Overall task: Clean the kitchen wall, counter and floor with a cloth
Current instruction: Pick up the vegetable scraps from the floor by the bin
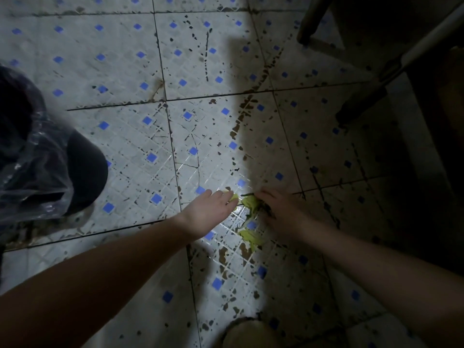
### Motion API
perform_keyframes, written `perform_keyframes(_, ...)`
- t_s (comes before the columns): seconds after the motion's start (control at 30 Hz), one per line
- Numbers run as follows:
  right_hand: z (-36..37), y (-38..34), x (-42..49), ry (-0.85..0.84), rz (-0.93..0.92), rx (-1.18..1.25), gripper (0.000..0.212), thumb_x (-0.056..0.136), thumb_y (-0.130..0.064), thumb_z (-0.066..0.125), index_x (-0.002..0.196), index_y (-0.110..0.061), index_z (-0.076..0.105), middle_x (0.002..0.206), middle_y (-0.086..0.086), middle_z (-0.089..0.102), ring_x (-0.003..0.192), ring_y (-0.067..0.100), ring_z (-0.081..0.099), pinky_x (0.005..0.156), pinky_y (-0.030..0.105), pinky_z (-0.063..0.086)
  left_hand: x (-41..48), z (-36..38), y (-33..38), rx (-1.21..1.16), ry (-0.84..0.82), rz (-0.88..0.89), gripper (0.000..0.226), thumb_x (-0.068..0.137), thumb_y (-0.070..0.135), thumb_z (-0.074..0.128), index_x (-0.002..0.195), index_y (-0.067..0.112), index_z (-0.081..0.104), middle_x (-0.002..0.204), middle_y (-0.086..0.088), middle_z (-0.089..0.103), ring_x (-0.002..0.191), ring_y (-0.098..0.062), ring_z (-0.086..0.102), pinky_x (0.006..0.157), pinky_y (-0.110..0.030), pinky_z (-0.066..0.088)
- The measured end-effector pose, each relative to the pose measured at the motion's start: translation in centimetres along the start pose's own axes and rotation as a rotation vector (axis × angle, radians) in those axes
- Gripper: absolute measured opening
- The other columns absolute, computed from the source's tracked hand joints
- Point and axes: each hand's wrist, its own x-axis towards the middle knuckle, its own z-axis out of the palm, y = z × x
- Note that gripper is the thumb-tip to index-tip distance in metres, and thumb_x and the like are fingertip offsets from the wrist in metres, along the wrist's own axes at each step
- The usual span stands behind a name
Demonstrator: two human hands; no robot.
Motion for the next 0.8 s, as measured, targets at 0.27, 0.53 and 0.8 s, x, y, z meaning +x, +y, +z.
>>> perform_keyframes(0.27, 0.4, 0.0, 1.1, 0.054, -0.168, -0.095, 0.057, 0.085, -0.005, 0.058, 0.138, -0.017, 0.04, 0.137, 0.006, 0.044, 0.122, 0.025, 0.042, 0.1, 0.038, 0.041, 0.3, 0.5, -0.4, -0.158, 0.037, -0.012, 0.058, 0.064, -0.026, 0.043, 0.109, 0.011, 0.043, 0.109, -0.01, 0.046, 0.08, -0.017, 0.032, 0.067, -0.031, 0.03)
perform_keyframes(0.53, 0.4, -0.8, 1.0, -0.011, -0.087, 0.174, 0.038, 0.088, 0.0, 0.044, 0.12, -0.019, 0.052, 0.12, 0.002, 0.051, 0.107, 0.019, 0.049, 0.086, 0.031, 0.044, 0.1, 0.3, -0.9, -0.222, 0.021, -0.033, 0.049, 0.073, -0.021, 0.04, 0.112, 0.008, 0.044, 0.106, -0.01, 0.047, 0.088, -0.021, 0.044, 0.068, -0.03, 0.034)
perform_keyframes(0.8, 0.2, -0.6, 0.8, 0.013, -0.025, 0.32, 0.027, 0.085, 0.004, 0.047, 0.099, -0.015, 0.06, 0.103, 0.003, 0.059, 0.095, 0.019, 0.055, 0.077, 0.03, 0.045, -1.0, -0.8, -1.3, -0.233, 0.03, -0.089, 0.046, 0.074, -0.021, 0.044, 0.107, 0.01, 0.043, 0.103, -0.007, 0.045, 0.081, -0.014, 0.033, 0.068, -0.026, 0.031)
